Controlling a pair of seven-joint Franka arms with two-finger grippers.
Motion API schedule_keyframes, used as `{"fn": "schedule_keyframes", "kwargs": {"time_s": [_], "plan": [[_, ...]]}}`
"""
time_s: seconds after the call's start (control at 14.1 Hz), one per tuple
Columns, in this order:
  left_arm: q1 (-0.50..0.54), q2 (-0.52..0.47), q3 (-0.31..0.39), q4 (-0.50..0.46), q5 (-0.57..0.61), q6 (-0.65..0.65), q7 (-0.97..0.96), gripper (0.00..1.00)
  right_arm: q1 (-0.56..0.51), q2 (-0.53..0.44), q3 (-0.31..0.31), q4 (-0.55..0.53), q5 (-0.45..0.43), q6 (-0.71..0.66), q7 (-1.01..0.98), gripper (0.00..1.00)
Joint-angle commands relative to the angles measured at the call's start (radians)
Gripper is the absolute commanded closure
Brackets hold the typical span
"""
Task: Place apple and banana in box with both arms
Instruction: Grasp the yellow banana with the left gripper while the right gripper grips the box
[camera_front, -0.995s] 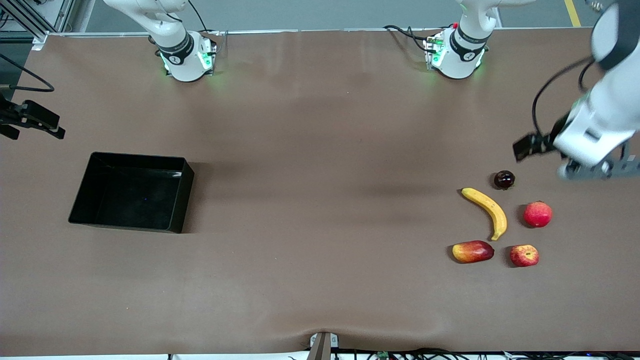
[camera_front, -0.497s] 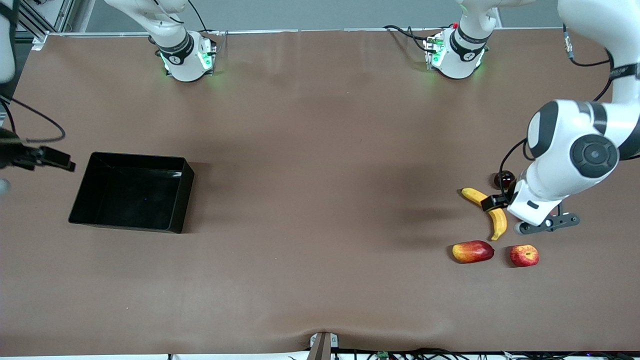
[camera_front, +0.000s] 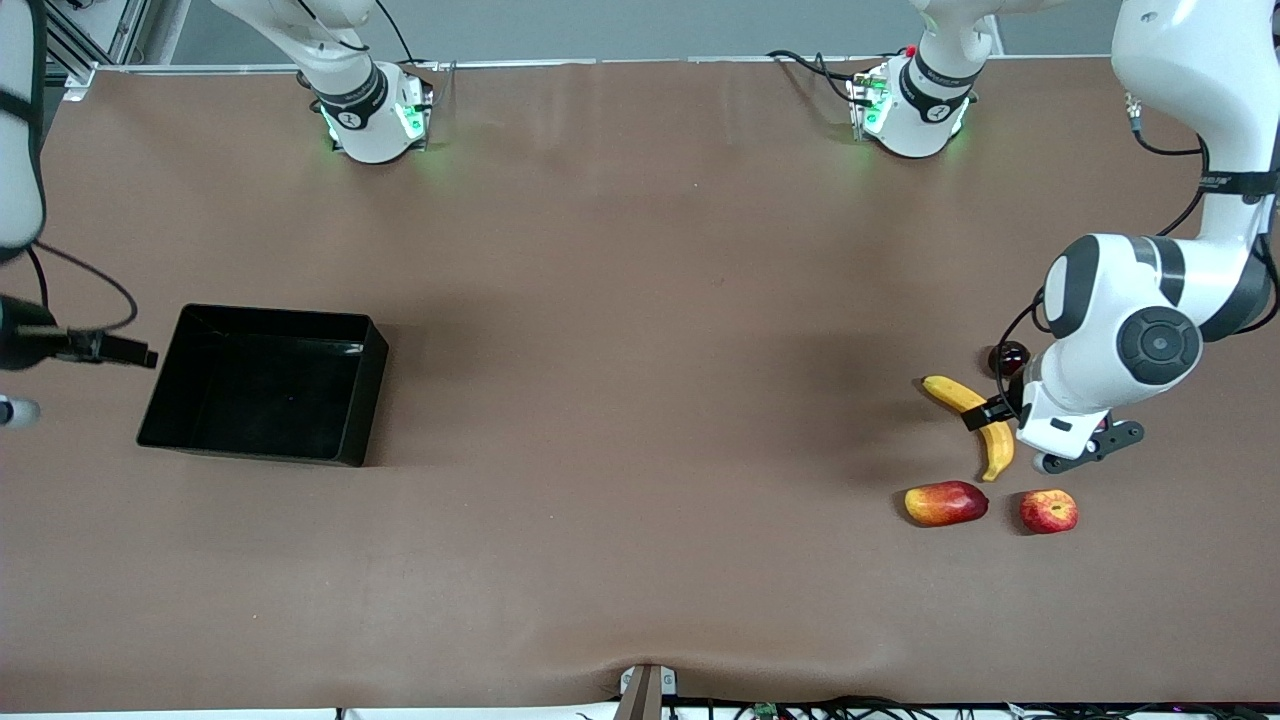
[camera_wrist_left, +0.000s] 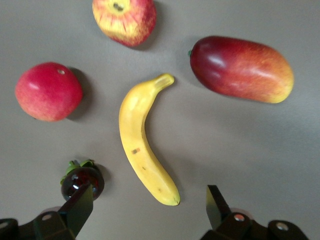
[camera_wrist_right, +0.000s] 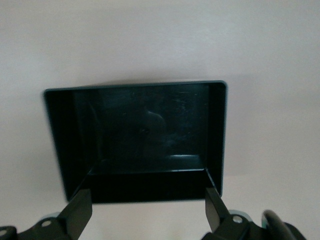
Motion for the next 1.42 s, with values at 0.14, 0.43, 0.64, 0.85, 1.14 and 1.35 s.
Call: {"fn": "schedule_keyframes", "kwargs": {"time_s": [0.14,0.43,0.64,0.85,1.14,1.35], "plan": [[0.047,0.033,0.009,-0.064,0.038,0.101,-0.058,0.0,-0.107,0.087,0.015,-0.025,-0.012,0.059,-0.047,0.0],[0.095,0.07,0.003,-0.085,0.121,0.158,-0.061,0.0,-0.167,0.09,0.015,-0.223,-0.012,0.272,-0.185,0.0],[0.096,0.128,0.003,-0.085,0.118,0.219,-0.088,0.0,-0.188,0.101,0.016,-0.31,-0.009,0.355,-0.188,0.33],[0.082,0.162,0.0,-0.082,0.121,0.253,-0.177,0.0,-0.188,0.12,0.015,-0.326,-0.011,0.376,-0.237,0.46],[0.081,0.174,-0.004,-0.082,0.123,0.259,-0.184,0.7,-0.227,0.152,0.016,-0.326,-0.009,0.426,-0.341,0.96],[0.066,0.171,-0.006,-0.073,0.124,0.254,-0.17,1.0,-0.222,0.143,0.016,-0.321,-0.009,0.411,-0.341,1.0]]}}
